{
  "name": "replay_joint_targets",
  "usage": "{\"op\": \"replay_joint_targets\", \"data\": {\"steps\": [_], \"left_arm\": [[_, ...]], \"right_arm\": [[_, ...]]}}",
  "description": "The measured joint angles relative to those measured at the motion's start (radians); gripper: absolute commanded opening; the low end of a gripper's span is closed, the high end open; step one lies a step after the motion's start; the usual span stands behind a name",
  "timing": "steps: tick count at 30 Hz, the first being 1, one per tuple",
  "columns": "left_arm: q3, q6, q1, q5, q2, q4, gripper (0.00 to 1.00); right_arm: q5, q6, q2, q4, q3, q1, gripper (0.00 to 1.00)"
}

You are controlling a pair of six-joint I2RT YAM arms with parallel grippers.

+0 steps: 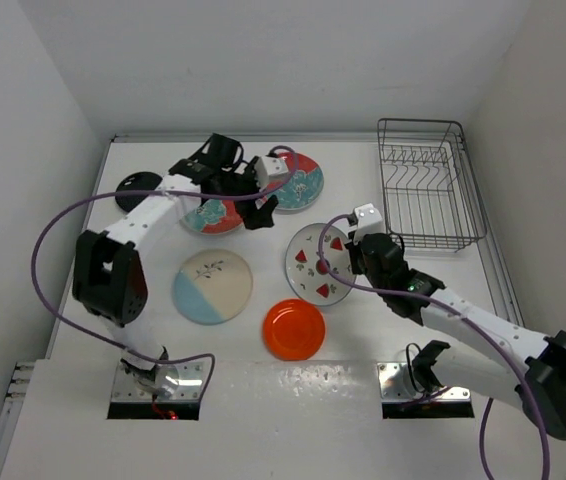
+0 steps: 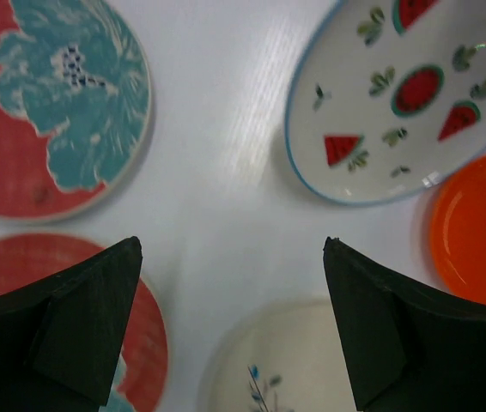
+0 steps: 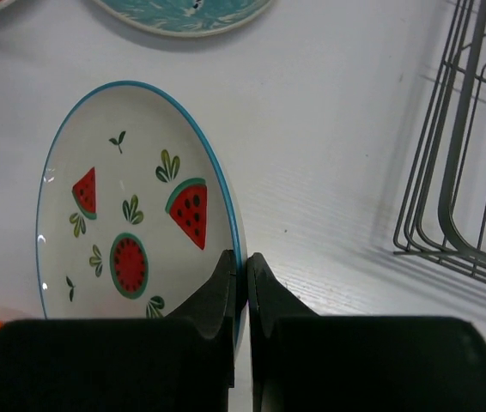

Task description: Load the plates into the dish rack

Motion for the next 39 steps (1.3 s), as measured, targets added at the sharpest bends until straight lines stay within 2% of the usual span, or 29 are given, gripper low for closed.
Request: {"op": "replay_joint_targets", "data": {"steps": [3,10,19,24,31,36,38,39], "left_arm": [[0.06,0.029,-0.021,0.029,0.122,0.078,0.93],[0.127,0.071,-0.032,0.146,0.348,0.125,0.93],[0.126,0.111,-0.045,0.342,0.369,0.146,0.89],[0.116,0.135,-0.038,0.408,0.367,0.109,0.9],[0.119,0.183,-0.071,0.367,0.366,0.072,0.95],[0.246,0.158,-0.129,0.347,0.491,0.066,0.97],[0.263,0.143,-0.135,0.348,0.526,0.061,0.91],[0.264,0.136,-0.135,0.349,0.536,0.055,0.76]], "right_arm": [[-0.025,-0.042,-0.003,0.002,0.0,0.016,0.0],[-0.007,-0.086,-0.002,0.022,0.0,0.086,0.0],[0.058,-0.113,0.035,0.027,0.016,0.105,0.0],[0.087,-0.122,0.041,0.031,0.019,0.105,0.0],[0.095,-0.138,0.042,0.039,0.02,0.105,0.0],[0.094,-0.148,0.044,0.046,0.021,0.105,0.0],[0.096,-0.151,0.044,0.046,0.022,0.105,0.0],[0.097,-0.153,0.044,0.045,0.022,0.101,0.0]]}}
